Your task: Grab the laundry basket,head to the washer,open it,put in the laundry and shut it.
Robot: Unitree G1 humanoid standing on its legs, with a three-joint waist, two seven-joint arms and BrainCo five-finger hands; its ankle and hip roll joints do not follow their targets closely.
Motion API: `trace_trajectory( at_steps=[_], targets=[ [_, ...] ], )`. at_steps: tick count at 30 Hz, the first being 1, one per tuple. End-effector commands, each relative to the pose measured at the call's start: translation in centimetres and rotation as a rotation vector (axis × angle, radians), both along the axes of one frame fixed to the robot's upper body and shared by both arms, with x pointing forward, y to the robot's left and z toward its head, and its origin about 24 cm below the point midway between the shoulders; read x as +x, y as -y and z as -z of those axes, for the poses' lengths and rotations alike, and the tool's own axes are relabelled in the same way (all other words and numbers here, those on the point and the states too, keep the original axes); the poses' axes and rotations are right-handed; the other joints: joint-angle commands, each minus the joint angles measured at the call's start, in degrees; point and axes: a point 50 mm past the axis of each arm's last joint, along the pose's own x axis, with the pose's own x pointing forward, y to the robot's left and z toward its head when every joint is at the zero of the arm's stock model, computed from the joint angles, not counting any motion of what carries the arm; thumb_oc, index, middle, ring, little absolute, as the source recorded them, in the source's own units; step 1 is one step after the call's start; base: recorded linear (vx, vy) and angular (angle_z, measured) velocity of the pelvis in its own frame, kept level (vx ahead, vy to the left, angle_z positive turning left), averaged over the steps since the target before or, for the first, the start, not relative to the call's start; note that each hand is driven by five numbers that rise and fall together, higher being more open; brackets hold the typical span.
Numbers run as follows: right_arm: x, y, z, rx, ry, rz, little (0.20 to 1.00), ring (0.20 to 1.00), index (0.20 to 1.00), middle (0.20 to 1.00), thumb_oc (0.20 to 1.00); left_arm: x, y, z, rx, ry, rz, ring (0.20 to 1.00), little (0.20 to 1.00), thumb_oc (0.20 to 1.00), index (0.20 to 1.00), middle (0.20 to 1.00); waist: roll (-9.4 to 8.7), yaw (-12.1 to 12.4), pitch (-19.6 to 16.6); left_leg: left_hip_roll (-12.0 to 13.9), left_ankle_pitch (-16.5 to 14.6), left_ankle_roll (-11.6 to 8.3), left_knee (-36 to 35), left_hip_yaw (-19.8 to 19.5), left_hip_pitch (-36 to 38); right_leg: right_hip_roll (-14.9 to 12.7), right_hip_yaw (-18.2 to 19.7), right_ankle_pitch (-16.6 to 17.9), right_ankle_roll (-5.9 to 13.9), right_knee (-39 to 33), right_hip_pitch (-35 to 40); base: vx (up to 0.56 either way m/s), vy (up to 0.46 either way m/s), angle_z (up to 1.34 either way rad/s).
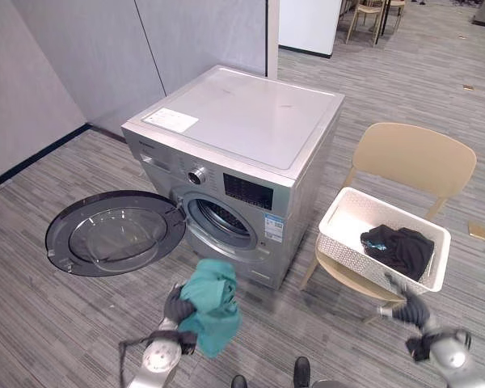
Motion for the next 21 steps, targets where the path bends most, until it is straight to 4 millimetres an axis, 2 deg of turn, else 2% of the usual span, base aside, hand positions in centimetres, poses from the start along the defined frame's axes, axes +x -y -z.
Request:
trace_trajectory(
  at_steps=[1,4,6,7,9,12,14,15,16,17,18,19,20,21],
  targets=[
    [3.7,-1.6,-2.2,0.026,0.173,-0.046,1.000,1.000,1.000,1.000,1.000,3.3,-0.7,-2.5,-0.031,0.155,-0.022,0.200,0.200,0.200,0.200,0.200,-1.98,0.0,-0.3,-0.4,-0.5,-1.33,0.0,-1.3,-1.3,-2.6,-0.3,-11.8,4.59,5.6,4.9,0.01,-0.036,-0.06],
    [3.1,-2.0,-0.4,0.101,0.109,0.032,1.000,1.000,1.000,1.000,1.000,2.4,-2.1,-2.0,-0.050,0.133,-0.126,0.200,0.200,0.200,0.200,0.200,-1.97,0.7,1.2,-0.4,-0.5,-1.30,1.7,-2.2,-2.2,-2.4,-0.1,-12.3,3.94,6.4,4.6,-0.02,-0.054,-0.02],
    [3.3,-2.2,-0.3,0.119,0.114,0.043,1.000,1.000,1.000,1.000,1.000,2.3,-2.5,-2.0,-0.058,0.136,-0.158,0.200,0.200,0.200,0.200,0.200,-2.14,1.1,2.1,-0.5,-0.7,-1.35,3.5,-2.9,-3.9,-2.4,-0.3,-12.4,3.71,6.7,4.1,-0.13,-0.053,0.16],
    [3.5,-2.4,-0.1,0.142,0.124,0.075,1.000,1.000,1.000,1.000,1.000,2.5,-2.9,-2.2,-0.066,0.154,-0.199,0.200,0.200,0.200,0.200,0.200,-2.40,1.8,4.4,-0.9,-0.9,-1.90,8.2,-3.9,-8.8,-3.0,-1.7,-12.6,3.15,7.3,2.4,-0.20,-0.045,0.24],
    [3.5,-2.4,-0.1,0.156,0.133,0.103,1.000,1.000,1.000,1.000,1.000,2.8,-2.8,-2.3,-0.075,0.164,-0.207,0.200,0.200,0.200,0.200,0.200,-2.50,2.4,5.8,-1.0,-1.0,-2.67,11.7,-3.1,-12.0,-3.7,-3.7,-12.8,2.76,7.2,1.8,-0.18,-0.036,0.37],
    [3.5,-2.3,0.1,0.145,0.124,0.125,1.000,1.000,1.000,1.000,1.000,2.9,-2.6,-2.1,-0.097,0.166,-0.226,0.200,0.200,0.200,0.200,0.200,-2.65,2.8,6.0,2.4,-0.6,-2.92,12.2,3.0,-13.3,-5.2,-8.7,-12.3,3.09,5.7,2.3,-0.01,0.058,1.35],
    [3.5,-2.6,0.1,0.148,0.125,0.117,1.000,1.000,1.000,1.000,1.000,2.7,-2.4,-1.8,-0.099,0.155,-0.225,0.200,0.200,0.200,0.200,0.200,-3.01,3.0,5.6,4.9,-0.6,-3.84,10.8,4.2,-12.8,-6.3,-11.0,-13.1,3.84,5.6,3.9,0.19,0.132,0.85],
    [3.5,-2.7,0.1,0.152,0.129,0.119,1.000,1.000,1.000,1.000,1.000,2.8,-2.4,-1.9,-0.095,0.157,-0.223,0.200,0.200,0.200,0.200,0.200,-3.23,3.0,5.6,6.1,0.6,-4.16,9.9,5.2,-13.1,-6.9,-12.9,-13.2,4.19,5.8,4.7,0.25,0.240,1.11],
    [3.4,-2.7,0.1,0.146,0.128,0.128,1.000,1.000,1.000,1.000,1.000,3.3,-2.2,-2.1,-0.089,0.162,-0.212,0.200,0.200,0.200,0.200,0.200,-3.39,2.7,5.7,8.9,2.2,-4.49,8.6,8.9,-14.1,-8.5,-16.2,-13.8,4.32,6.6,5.5,0.18,0.308,1.16],
    [3.4,-2.7,0.2,0.141,0.124,0.126,1.000,1.000,1.000,1.000,1.000,3.5,-2.1,-2.2,-0.093,0.168,-0.209,0.200,0.200,0.200,0.200,0.200,-3.17,2.5,5.4,10.0,2.7,-4.56,7.6,11.3,-13.5,-9.0,-17.8,-13.9,4.45,7.1,5.7,0.14,0.232,1.54],
    [3.4,-2.7,0.2,0.141,0.124,0.126,1.000,1.000,1.000,1.000,1.000,3.5,-2.1,-2.2,-0.094,0.168,-0.209,0.200,0.200,0.200,0.200,0.200,-3.17,2.4,5.4,9.9,2.9,-4.58,7.4,11.3,-13.4,-9.1,-17.8,-13.9,4.47,7.2,5.7,0.37,0.459,1.61],
    [3.9,-3.2,0.3,0.139,0.119,0.105,1.000,1.000,1.000,1.000,1.000,3.8,-1.5,-2.3,-0.093,0.167,-0.162,0.200,0.200,0.200,0.200,0.200,-2.81,2.2,3.9,9.3,2.9,-4.37,6.8,12.8,-12.7,-11.1,-20.2,-13.9,5.41,8.4,7.7,0.54,0.587,1.38],
    [4.5,-4.0,0.2,0.147,0.125,0.084,1.000,1.000,1.000,1.000,1.000,4.0,-1.5,-2.4,-0.081,0.166,-0.147,0.200,0.200,0.200,0.200,0.200,-3.66,2.7,4.0,6.6,0.3,-2.49,8.3,11.8,-12.8,-14.3,-19.7,-12.7,5.99,12.9,7.4,0.54,0.602,0.64],
    [4.5,-4.0,0.2,0.148,0.125,0.084,1.000,1.000,1.000,1.000,1.000,4.0,-1.5,-2.4,-0.080,0.166,-0.147,0.200,0.200,0.200,0.200,0.200,-3.86,2.7,4.0,6.4,0.0,-2.28,8.5,11.9,-12.8,-14.7,-19.5,-12.8,6.22,13.3,7.2,0.31,0.351,0.56]
  ],
)
